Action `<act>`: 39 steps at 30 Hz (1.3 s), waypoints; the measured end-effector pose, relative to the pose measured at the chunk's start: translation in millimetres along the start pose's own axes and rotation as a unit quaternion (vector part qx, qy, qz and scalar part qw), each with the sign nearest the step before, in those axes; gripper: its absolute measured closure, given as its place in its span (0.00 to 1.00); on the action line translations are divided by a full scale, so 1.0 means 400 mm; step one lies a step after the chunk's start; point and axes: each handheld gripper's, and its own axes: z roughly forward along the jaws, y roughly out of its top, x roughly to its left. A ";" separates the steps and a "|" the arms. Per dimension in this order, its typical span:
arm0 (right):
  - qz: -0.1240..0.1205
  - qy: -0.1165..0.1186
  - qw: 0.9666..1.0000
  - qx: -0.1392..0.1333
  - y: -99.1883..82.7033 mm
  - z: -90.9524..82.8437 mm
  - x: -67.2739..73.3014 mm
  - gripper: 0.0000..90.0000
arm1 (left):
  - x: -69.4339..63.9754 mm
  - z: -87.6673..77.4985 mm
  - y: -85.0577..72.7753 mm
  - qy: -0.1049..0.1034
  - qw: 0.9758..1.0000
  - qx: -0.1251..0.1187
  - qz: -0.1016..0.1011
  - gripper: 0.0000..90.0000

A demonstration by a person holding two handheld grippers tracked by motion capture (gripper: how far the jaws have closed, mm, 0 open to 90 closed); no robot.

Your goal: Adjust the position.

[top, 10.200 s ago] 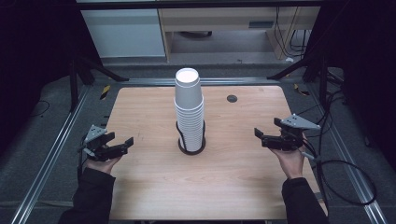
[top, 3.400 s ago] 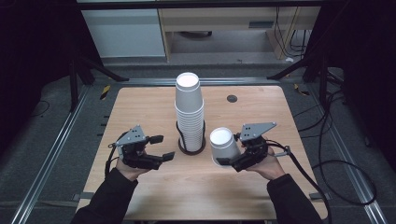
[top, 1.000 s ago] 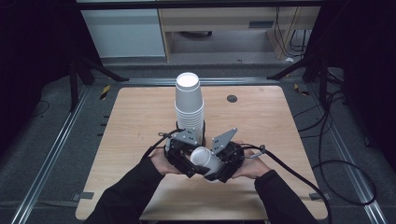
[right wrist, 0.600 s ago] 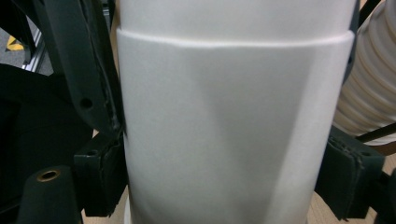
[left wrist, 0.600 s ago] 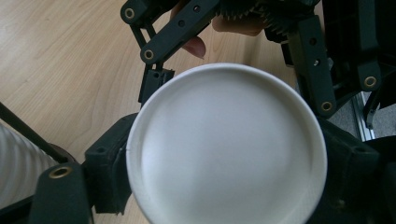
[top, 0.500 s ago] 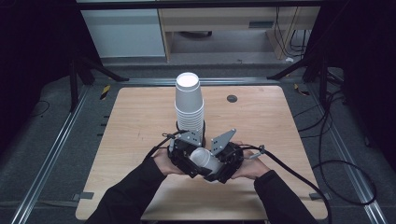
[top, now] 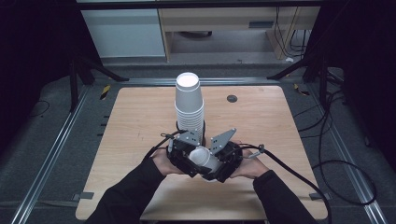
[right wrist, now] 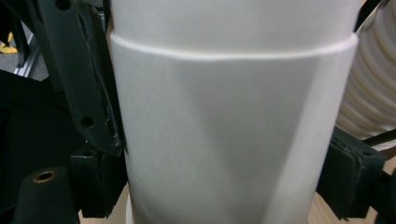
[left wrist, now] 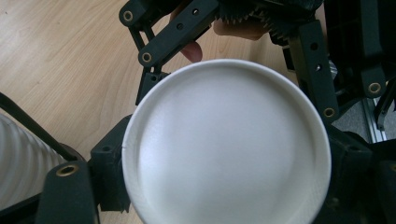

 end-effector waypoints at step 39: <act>0.060 -0.066 0.991 -0.100 -0.022 -0.126 -0.016 0.09 | 0.004 -0.080 -0.063 0.052 0.996 -0.075 -0.024 0.24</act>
